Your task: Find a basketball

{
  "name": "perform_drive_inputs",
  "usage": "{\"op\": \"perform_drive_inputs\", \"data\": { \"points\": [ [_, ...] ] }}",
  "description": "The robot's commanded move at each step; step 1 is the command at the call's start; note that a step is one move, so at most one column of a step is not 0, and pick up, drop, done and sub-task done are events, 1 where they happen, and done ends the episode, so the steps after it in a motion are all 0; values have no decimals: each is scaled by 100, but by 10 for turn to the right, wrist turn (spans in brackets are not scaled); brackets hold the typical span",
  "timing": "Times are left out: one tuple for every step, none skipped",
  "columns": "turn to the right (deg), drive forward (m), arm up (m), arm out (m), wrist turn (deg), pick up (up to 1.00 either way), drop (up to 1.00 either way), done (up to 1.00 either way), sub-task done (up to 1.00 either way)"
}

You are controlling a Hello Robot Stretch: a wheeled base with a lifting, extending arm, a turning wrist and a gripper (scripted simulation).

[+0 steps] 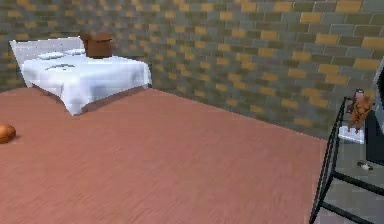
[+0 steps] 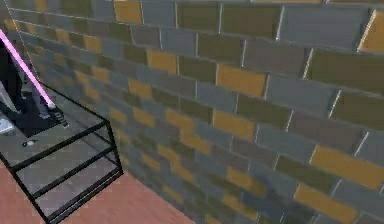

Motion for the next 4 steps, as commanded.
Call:
{"op": "perform_drive_inputs", "data": {
  "points": [
    [-330, 0, 0, 0, 0, 0, 0, 0, 0],
    [0, 100, 0, 0, 0, 0, 0, 0, 0],
    [-180, 0, 0, 0, 0, 0, 0, 0, 0],
    [0, 15, 0, 0, 0, 0, 0, 0, 0]
  ]
}}
